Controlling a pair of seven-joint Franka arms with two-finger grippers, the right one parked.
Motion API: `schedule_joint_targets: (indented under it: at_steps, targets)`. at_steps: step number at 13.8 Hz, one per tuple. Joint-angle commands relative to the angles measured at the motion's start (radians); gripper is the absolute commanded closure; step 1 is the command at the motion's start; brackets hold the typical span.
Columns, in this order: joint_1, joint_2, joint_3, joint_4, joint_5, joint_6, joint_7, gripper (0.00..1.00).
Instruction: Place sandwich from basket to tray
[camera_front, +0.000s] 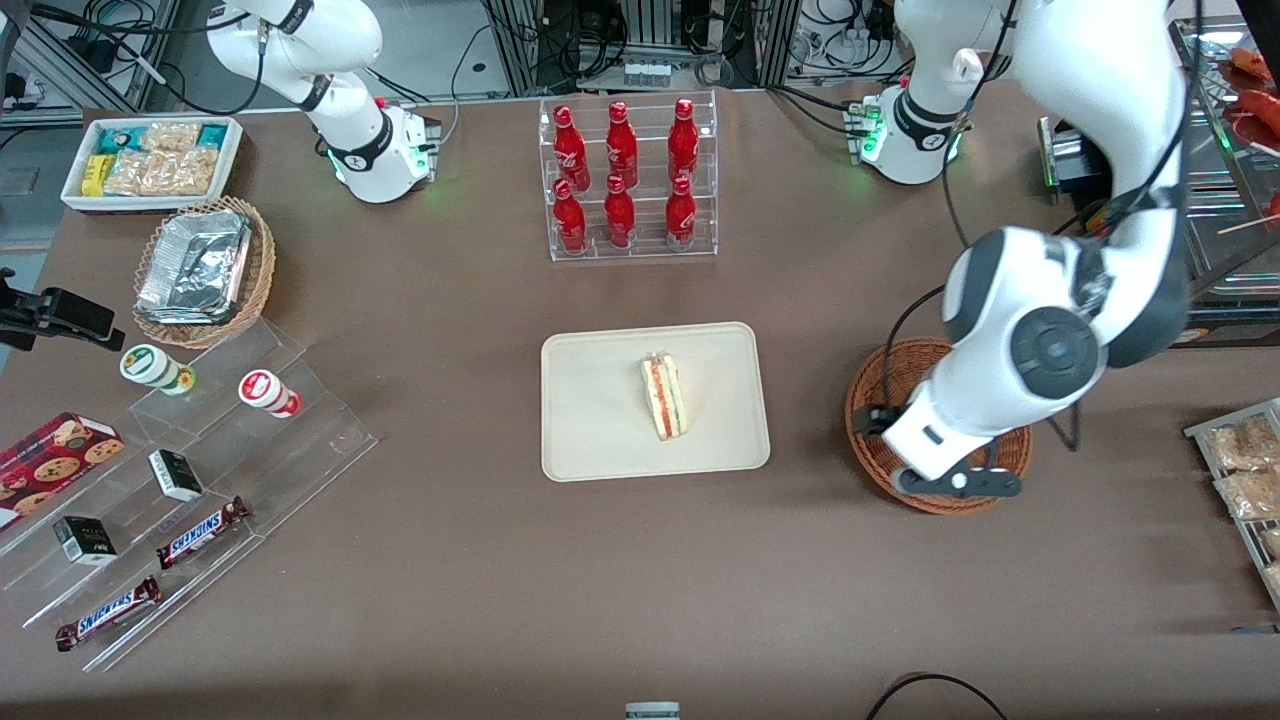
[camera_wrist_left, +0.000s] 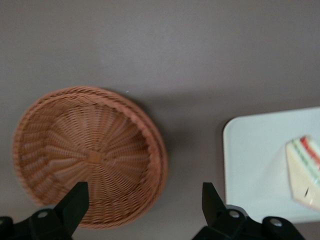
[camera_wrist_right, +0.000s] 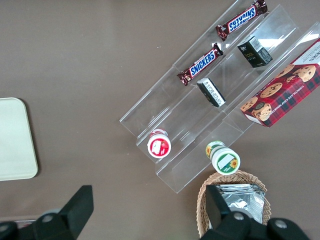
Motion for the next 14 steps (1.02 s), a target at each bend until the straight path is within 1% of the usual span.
schedule_joint_targets:
  at_steps: [1, 5, 7, 9, 11, 12, 14]
  targets:
    - [0.055, -0.178, -0.009, -0.114, 0.000, -0.079, 0.124, 0.00]
    - [0.108, -0.304, 0.000, -0.115, 0.020, -0.194, 0.288, 0.00]
    - [0.142, -0.339, -0.003, -0.123, 0.035, -0.212, 0.301, 0.00]
    - [0.206, -0.365, -0.044, -0.135, 0.064, -0.212, 0.308, 0.00]
    - [0.277, -0.376, -0.093, -0.135, 0.068, -0.218, 0.333, 0.00]
    - [0.298, -0.384, -0.102, -0.134, 0.068, -0.235, 0.336, 0.00]
    - [0.306, -0.408, -0.110, -0.132, 0.068, -0.274, 0.336, 0.00]
